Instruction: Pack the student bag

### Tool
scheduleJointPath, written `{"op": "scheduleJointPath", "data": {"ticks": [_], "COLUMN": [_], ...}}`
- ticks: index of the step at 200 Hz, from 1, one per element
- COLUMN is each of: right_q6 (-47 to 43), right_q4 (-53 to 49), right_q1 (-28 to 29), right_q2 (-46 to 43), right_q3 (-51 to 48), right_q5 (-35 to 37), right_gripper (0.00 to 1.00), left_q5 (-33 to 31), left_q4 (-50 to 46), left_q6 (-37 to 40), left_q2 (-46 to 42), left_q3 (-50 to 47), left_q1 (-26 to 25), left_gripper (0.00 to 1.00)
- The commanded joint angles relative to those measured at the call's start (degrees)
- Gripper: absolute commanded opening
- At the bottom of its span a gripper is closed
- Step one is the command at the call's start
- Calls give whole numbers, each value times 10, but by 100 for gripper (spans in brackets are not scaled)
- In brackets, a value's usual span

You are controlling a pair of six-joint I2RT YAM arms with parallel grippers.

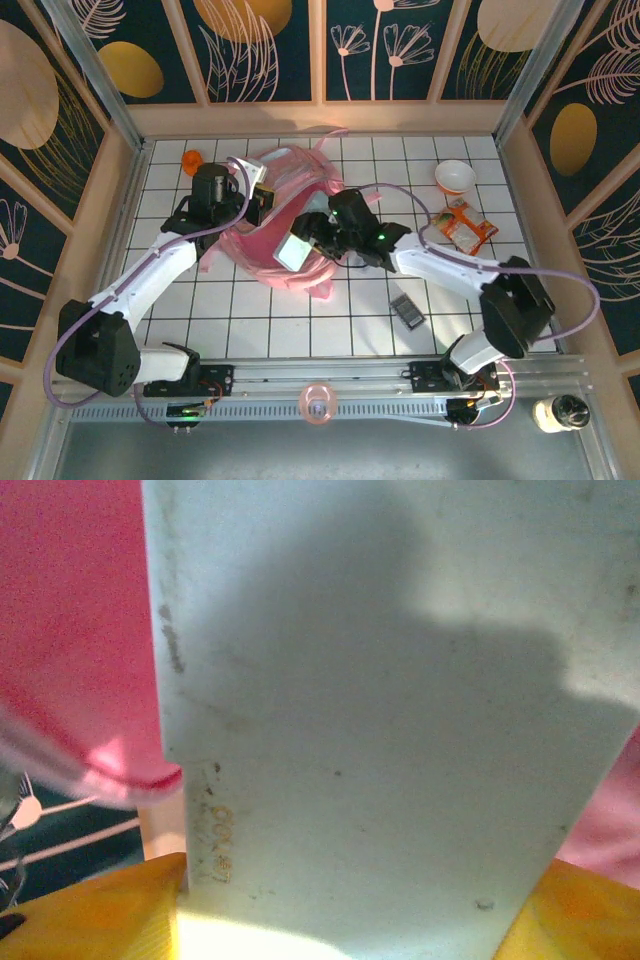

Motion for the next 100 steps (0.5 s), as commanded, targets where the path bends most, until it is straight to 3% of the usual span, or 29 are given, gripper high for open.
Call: {"op": "scheduleJointPath", "data": {"ticks": [1,33,56,100], "right_q6": [56,101,105,123], "right_q4": [121,222,217,214], "right_q1": [-1,-10,-22,-31], "right_q2": [52,133,185,172], "right_q3": [25,44,85,45], "right_q5": [-7,-18,-17,-22], "right_gripper": [53,57,65,72], "left_q5": [33,37,34,30], "left_q4": [90,92,85,79], "left_q6": [-27,-30,-25,-19], "left_q2": [-40,-48,-51,-54], "left_q3": [26,28,31,23], "left_q1": [-1,-1,-1,-1], "left_gripper": [0,0,0,0]}}
